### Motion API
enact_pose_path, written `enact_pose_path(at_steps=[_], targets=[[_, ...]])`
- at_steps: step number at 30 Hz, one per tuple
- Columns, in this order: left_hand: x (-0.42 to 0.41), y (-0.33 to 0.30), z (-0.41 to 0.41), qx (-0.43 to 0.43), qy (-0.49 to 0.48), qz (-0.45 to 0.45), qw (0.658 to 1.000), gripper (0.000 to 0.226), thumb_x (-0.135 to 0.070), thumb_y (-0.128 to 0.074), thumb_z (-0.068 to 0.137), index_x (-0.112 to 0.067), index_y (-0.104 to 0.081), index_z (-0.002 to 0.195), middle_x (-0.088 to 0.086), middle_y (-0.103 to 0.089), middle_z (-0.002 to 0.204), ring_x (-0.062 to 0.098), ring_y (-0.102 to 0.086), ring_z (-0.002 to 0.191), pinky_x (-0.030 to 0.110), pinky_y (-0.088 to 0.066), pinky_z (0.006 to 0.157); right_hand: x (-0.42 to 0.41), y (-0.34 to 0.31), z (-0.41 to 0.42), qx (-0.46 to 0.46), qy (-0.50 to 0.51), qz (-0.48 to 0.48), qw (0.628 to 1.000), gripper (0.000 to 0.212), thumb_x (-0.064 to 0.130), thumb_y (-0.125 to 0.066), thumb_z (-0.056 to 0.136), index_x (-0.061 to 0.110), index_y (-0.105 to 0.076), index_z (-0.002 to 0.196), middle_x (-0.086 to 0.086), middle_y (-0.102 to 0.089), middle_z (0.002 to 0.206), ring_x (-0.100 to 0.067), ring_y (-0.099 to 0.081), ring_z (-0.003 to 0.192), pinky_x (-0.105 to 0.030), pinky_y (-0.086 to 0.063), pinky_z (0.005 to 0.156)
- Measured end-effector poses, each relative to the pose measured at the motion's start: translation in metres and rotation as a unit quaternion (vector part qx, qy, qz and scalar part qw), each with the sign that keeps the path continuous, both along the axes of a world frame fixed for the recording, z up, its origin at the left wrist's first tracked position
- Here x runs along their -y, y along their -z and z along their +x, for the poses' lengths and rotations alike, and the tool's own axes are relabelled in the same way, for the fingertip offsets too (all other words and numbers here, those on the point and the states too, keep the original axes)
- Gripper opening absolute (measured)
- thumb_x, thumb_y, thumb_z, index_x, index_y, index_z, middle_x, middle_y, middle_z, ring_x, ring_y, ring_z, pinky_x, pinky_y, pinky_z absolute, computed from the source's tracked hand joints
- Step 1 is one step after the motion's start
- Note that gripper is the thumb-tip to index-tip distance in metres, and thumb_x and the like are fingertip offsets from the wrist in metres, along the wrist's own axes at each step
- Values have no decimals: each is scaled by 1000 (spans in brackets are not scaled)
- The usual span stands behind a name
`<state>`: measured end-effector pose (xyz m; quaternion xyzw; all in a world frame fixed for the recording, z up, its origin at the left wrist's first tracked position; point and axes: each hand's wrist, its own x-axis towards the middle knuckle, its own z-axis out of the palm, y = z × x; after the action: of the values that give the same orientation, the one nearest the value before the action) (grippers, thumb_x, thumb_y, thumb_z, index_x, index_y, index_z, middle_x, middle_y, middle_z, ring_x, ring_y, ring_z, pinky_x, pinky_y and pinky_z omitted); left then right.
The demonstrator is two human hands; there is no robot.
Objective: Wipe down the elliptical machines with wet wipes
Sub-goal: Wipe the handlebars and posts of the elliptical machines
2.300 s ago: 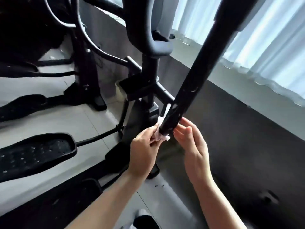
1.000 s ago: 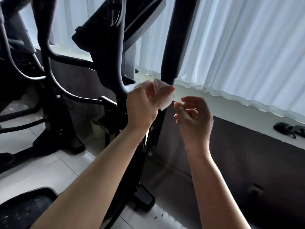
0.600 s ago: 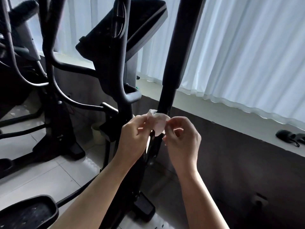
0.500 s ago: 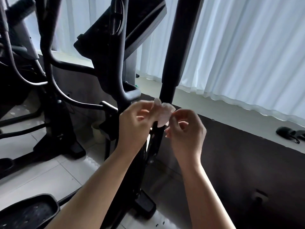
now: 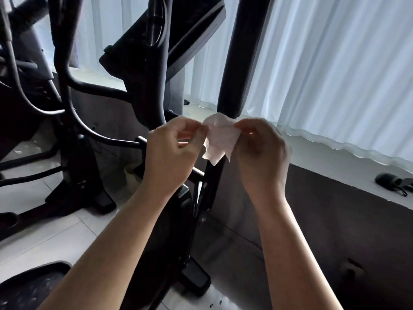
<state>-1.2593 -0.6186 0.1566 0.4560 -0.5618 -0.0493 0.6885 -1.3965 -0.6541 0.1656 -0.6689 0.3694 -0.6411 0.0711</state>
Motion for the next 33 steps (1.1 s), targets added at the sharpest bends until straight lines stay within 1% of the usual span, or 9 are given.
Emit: enact_pose_path(at_steps=[3, 7, 12, 17, 21, 23, 27, 31, 33], targets=[[-1, 0, 4, -61, 53, 35, 996, 15, -15, -67, 93, -22, -66, 79, -11, -72, 70, 9, -72, 69, 29, -59, 69, -10, 8, -1, 33, -53, 29, 998, 31, 9, -50, 82, 22, -70, 102, 9, -74, 91, -2, -67, 79, -14, -48, 69], [-5, -1, 2, -128, 113, 47, 984, 20, -1, -56, 96, -11, -60, 80, -9, -70, 67, 8, -71, 67, 23, -58, 64, -18, 22, -5, 42, -51, 10, 998, 17, 18, -59, 92, 23, -73, 99, 14, -70, 86, 3, -65, 73, -5, -42, 60], [-6, -9, -1, 23, 60, 22, 998, 26, -4, -63, 90, -29, -64, 82, -17, -69, 76, 5, -70, 77, 24, -55, 73, -19, 23, -2, 29, -62, 24, 997, 20, 16, -68, 91, 32, -72, 103, 12, -68, 96, 3, -64, 77, -4, -42, 64], [-12, -15, 16, 31, 54, 76, 995, 34, 1, -60, 87, -32, -67, 80, -19, -68, 74, 1, -65, 70, 15, -48, 63, -16, 12, 1, 9, -17, 69, 997, 18, 29, -71, 88, 25, -74, 106, 15, -65, 92, 12, -59, 75, -2, -39, 67], [-7, -11, 22, 196, 6, 146, 970, 21, -9, -58, 94, -28, -65, 90, -15, -61, 76, -7, -60, 66, 5, -42, 58, -18, 9, 13, -13, 1, 65, 998, 22, 38, -75, 82, 22, -71, 96, 9, -69, 88, -3, -63, 77, -8, -40, 68], [-2, -8, 27, 216, -14, 152, 964, 16, -11, -59, 95, -25, -68, 97, -18, -59, 79, -9, -58, 70, 3, -41, 61, -15, 8, 18, 4, 19, 45, 999, 29, 39, -78, 79, 17, -66, 93, 11, -66, 84, -9, -63, 74, -13, -39, 65], [9, -3, 34, 175, -52, 116, 976, 11, -13, -64, 93, -21, -68, 100, -20, -60, 77, -8, -58, 71, 12, -48, 69, -3, 7, 31, 17, 81, -19, 996, 37, 30, -82, 76, 7, -55, 85, 2, -59, 78, -21, -58, 66, -22, -29, 59], [16, 15, 15, 97, -76, 10, 992, 21, -5, -73, 84, -12, -69, 103, -5, -67, 89, -2, -61, 70, 6, -46, 67, 0, 20, 37, 29, 95, -24, 995, 40, 21, -86, 71, 3, -52, 85, 4, -50, 80, -12, -47, 66, -18, -29, 57], [18, 34, 2, 98, -73, -26, 992, 19, 0, -71, 83, -8, -72, 99, -4, -69, 94, -7, -62, 74, 7, -48, 71, -2, 35, 36, 36, 87, 11, 996, 42, 24, -86, 71, 4, -51, 86, 1, -52, 82, 0, -43, 65, -8, -35, 60]])
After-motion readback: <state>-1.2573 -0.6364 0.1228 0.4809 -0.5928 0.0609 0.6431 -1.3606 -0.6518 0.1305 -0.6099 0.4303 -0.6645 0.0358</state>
